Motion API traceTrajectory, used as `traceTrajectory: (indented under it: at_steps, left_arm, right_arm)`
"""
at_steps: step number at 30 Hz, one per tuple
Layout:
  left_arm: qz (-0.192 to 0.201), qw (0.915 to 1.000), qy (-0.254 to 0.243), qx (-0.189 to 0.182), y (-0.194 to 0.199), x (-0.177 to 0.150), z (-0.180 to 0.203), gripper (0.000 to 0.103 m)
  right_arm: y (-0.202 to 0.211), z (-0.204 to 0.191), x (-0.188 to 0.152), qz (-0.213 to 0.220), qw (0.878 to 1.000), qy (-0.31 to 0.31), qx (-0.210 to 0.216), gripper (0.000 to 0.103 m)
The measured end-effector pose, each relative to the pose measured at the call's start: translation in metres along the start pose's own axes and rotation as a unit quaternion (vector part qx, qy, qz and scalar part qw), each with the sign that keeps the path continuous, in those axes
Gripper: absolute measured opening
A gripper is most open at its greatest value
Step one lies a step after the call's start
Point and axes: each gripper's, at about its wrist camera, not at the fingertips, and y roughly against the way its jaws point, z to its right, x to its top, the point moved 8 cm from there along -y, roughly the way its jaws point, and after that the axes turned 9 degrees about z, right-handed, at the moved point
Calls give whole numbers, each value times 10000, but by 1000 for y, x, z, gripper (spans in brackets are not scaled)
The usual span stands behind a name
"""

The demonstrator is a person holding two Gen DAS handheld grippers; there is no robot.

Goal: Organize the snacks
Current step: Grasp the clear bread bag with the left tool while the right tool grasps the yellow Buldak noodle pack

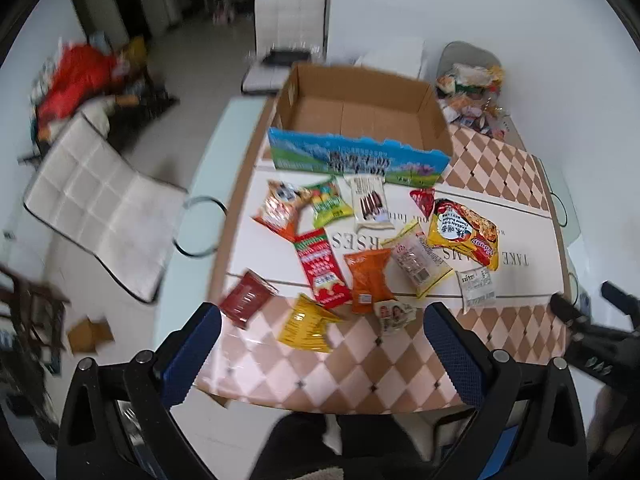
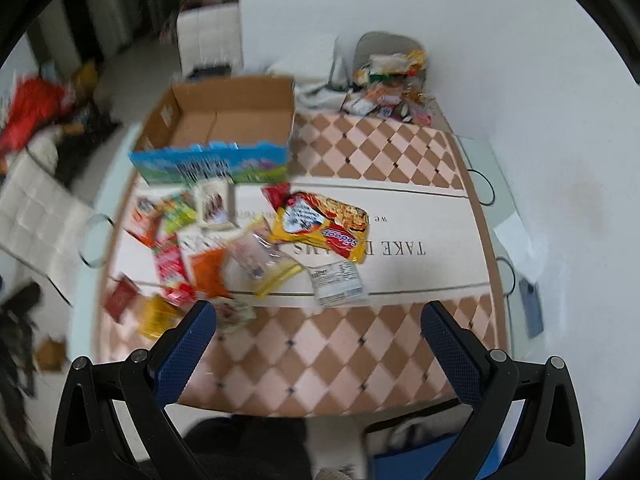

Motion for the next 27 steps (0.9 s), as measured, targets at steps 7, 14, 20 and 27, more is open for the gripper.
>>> traceTrajectory:
  at_steps: [7, 14, 20, 27]
  left_arm:
    - [-848, 9946, 598, -2, -81, -15, 37, 103]
    - [-1638, 9815, 984, 127, -161, -39, 82, 103]
    - [-2013, 9698, 1337, 321, -210, -51, 102, 103]
    - [-2210, 9615, 1552, 515, -237, -62, 105, 103]
  right_arm:
    - [-118, 8, 18, -682, 9902, 1134, 449, 103]
    - [-232, 5, 41, -1171, 9570, 2535, 786, 103]
    - [-315, -16, 29, -1673, 9035, 3802, 1058, 103]
    - [-376, -36, 2, -1920, 8590, 4604, 1152, 103]
